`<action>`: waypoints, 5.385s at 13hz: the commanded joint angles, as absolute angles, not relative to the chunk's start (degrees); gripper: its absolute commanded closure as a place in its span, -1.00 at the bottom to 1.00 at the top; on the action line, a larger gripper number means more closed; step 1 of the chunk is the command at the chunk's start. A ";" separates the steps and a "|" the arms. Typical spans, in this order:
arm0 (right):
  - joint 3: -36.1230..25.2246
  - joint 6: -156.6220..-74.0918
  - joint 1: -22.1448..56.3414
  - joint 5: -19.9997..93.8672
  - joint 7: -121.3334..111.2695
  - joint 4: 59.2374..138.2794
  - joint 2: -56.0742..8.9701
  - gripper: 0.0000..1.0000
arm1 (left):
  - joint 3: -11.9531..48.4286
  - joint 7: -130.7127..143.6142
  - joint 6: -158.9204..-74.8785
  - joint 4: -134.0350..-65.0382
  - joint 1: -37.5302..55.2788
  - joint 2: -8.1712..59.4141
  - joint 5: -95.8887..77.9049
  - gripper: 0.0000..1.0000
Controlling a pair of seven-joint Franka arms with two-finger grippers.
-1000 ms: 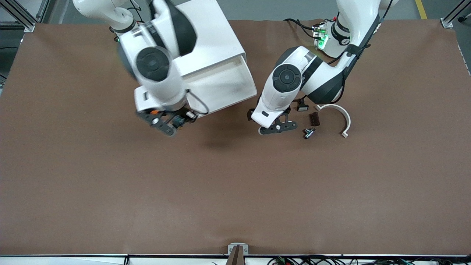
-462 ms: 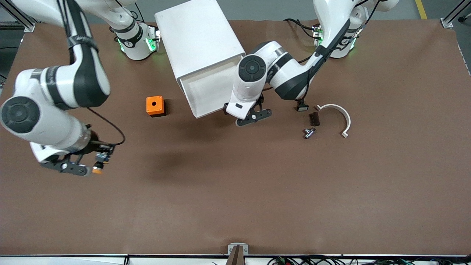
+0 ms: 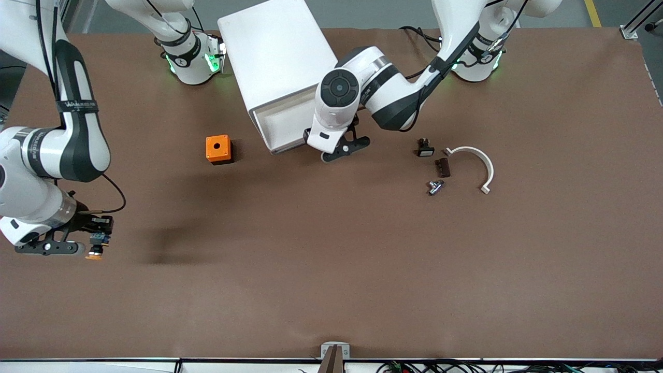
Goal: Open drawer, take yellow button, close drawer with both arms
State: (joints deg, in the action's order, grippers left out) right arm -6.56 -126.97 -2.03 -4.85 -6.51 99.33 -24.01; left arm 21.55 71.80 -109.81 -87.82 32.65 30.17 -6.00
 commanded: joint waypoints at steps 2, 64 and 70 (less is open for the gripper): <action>-5.19 -138.13 -9.65 -6.15 -17.55 104.76 -25.48 1.00 | 21.53 72.86 -107.58 -87.28 35.50 29.71 -10.10 -1.00; -2.64 -74.97 -0.88 -0.97 -0.35 73.39 -11.95 -1.00 | 5.71 7.29 -87.10 -94.48 0.35 -6.77 -0.79 -1.00; -2.55 -74.88 -0.79 0.96 3.78 74.79 -8.61 -1.00 | 5.71 6.24 -85.43 -94.57 -0.88 -7.29 0.00 -1.00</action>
State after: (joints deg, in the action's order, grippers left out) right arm -2.86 -74.71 -0.34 -0.60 2.17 73.26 -9.72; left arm 5.91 7.07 -86.92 -95.77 -0.43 -7.19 -0.38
